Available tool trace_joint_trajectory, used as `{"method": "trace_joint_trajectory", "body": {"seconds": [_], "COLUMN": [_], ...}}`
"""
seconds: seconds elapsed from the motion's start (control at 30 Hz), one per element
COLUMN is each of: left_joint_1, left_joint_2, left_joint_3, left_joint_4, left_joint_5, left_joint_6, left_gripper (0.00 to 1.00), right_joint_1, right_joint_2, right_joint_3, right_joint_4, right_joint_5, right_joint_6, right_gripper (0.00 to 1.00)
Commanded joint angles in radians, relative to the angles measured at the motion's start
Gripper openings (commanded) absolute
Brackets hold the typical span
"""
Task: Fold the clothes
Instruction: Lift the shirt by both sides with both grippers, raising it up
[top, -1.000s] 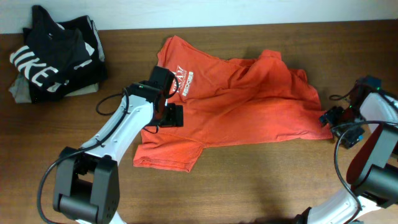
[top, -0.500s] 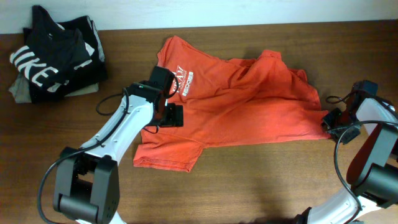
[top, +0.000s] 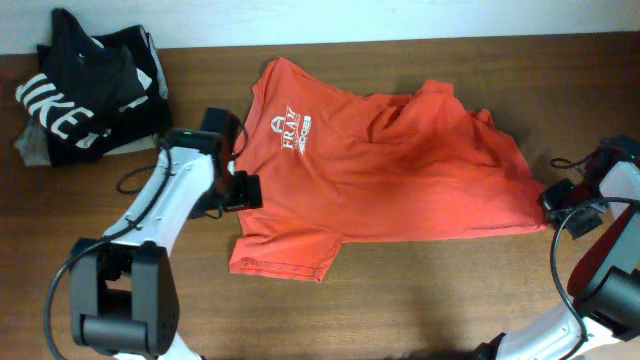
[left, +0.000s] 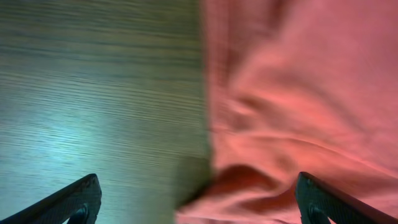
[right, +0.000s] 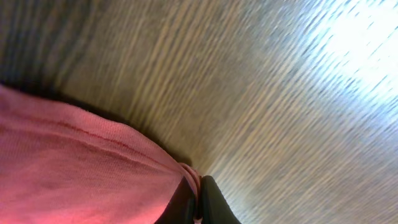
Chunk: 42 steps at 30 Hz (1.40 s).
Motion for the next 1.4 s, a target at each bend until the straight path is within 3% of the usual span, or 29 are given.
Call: {"method": "trace_joint_trajectory", "body": {"seconds": [0.0, 0.17, 0.27, 0.63, 0.73, 0.77, 0.8, 0.83, 1.03, 1.23, 1.37], "left_joint_1": [0.028, -0.004, 0.01, 0.006, 0.006, 0.006, 0.006, 0.006, 0.006, 0.006, 0.006], "left_joint_2": [0.009, 0.011, 0.011, 0.111, 0.111, 0.111, 0.111, 0.111, 0.007, -0.444, -0.79], "left_joint_3": [-0.013, -0.111, -0.158, -0.161, -0.161, -0.161, -0.161, -0.161, -0.12, -0.081, -0.04], "left_joint_4": [0.034, 0.122, 0.146, 0.209, 0.227, 0.235, 0.24, 0.245, 0.214, 0.171, 0.108], "left_joint_5": [0.194, 0.217, 0.165, 0.137, 0.134, 0.134, 0.134, 0.133, 0.11, 0.092, 0.046], "left_joint_6": [0.166, 0.159, 0.117, 0.052, 0.052, 0.052, 0.052, 0.052, 0.052, 0.052, 0.007], "left_gripper": [0.99, 0.98, 0.92, 0.89, 0.64, 0.49, 0.2, 0.01, 0.0, 0.01, 0.0], "right_joint_1": [-0.002, 0.007, 0.007, 0.007, 0.007, 0.007, 0.007, 0.007, 0.007, 0.007, 0.007], "right_joint_2": [0.001, 0.001, 0.001, 0.001, 0.001, 0.001, 0.0, -0.004, -0.131, -0.412, -0.664], "right_joint_3": [0.021, 0.021, 0.021, 0.021, 0.021, 0.021, 0.021, 0.021, 0.064, 0.171, 0.237], "right_joint_4": [-0.006, -0.017, -0.025, -0.036, -0.038, -0.041, -0.043, -0.045, -0.13, -0.309, -0.447], "right_joint_5": [-0.01, -0.021, -0.02, -0.021, -0.021, -0.021, -0.021, -0.027, -0.055, -0.236, -0.249], "right_joint_6": [-0.042, -0.042, -0.043, -0.042, -0.042, -0.042, -0.042, -0.042, -0.043, -0.145, -0.148], "right_gripper": [0.04, 0.04, 0.05, 0.05, 0.04, 0.04, 0.04, 0.04, 0.04, 0.04, 0.04]}}
